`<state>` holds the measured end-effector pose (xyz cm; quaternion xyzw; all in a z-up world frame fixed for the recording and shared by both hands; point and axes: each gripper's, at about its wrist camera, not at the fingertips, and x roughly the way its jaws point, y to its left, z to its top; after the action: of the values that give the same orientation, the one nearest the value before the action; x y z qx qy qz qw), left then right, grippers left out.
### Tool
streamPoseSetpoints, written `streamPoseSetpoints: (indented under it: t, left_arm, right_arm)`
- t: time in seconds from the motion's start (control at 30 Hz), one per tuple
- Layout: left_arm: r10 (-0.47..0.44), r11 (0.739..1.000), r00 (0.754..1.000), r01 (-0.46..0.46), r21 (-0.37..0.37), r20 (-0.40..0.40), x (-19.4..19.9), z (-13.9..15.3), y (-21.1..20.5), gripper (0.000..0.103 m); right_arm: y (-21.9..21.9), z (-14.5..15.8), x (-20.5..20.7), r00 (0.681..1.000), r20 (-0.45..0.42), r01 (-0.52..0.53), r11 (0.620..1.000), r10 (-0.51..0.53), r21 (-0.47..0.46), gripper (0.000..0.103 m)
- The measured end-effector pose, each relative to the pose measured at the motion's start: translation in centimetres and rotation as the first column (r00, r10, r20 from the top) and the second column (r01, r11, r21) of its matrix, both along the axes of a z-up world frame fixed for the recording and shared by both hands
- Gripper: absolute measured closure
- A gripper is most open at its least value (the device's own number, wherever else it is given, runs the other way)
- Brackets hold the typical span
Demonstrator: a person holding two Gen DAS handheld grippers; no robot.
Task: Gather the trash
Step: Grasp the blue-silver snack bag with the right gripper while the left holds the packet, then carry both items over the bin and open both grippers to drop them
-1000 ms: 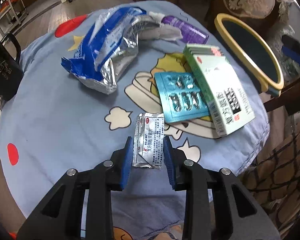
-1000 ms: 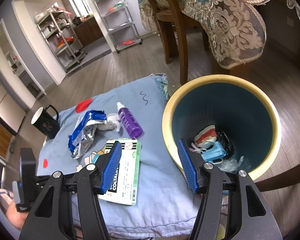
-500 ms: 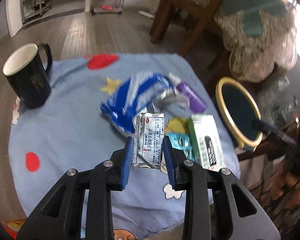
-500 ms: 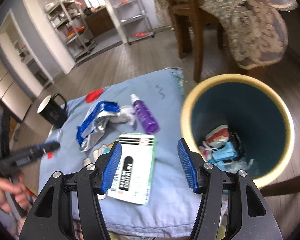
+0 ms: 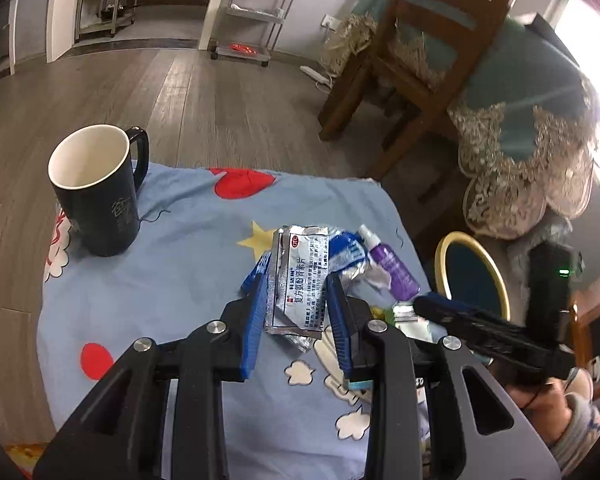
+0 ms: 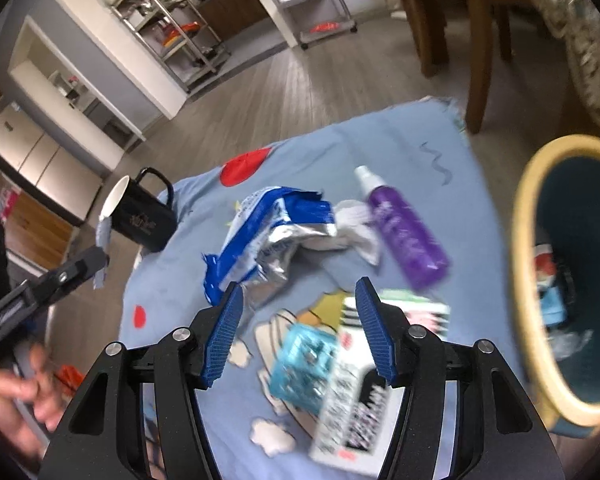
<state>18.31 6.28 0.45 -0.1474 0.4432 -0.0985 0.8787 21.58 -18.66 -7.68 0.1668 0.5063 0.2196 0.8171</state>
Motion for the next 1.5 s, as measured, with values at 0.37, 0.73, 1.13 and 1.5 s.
streamPoseSetpoints:
  t: [0.37, 0.73, 1.13, 1.5]
  left_arm:
    - [-0.009, 1.0, 1.0, 0.009, -0.027, 0.014, 0.9, -0.3, -0.6, 0.073]
    - [0.019, 1.0, 0.999, -0.019, 0.008, 0.032, 0.9, -0.2, -0.9, 0.073]
    - [0.036, 0.999, 0.999, -0.037, 0.021, 0.036, 1.0, -0.2, -1.2, 0.073]
    - [-0.013, 1.0, 0.998, 0.012, 0.012, 0.056, 1.2, 0.5, -3.7, 0.073]
  right_arm:
    - [4.3, -4.3, 4.4, 0.99, -0.137, 0.057, 0.991, -0.04, 0.117, 0.054]
    - [2.8, -2.2, 2.3, 0.997, -0.079, 0.028, 0.985, -0.015, 0.169, 0.079]
    - [-2.2, 4.9, -1.2, 0.997, 0.081, -0.026, 0.982, 0.011, 0.187, 0.08]
    - [-8.0, 8.1, -3.7, 0.984, 0.172, 0.027, 0.989, -0.052, 0.143, 0.081]
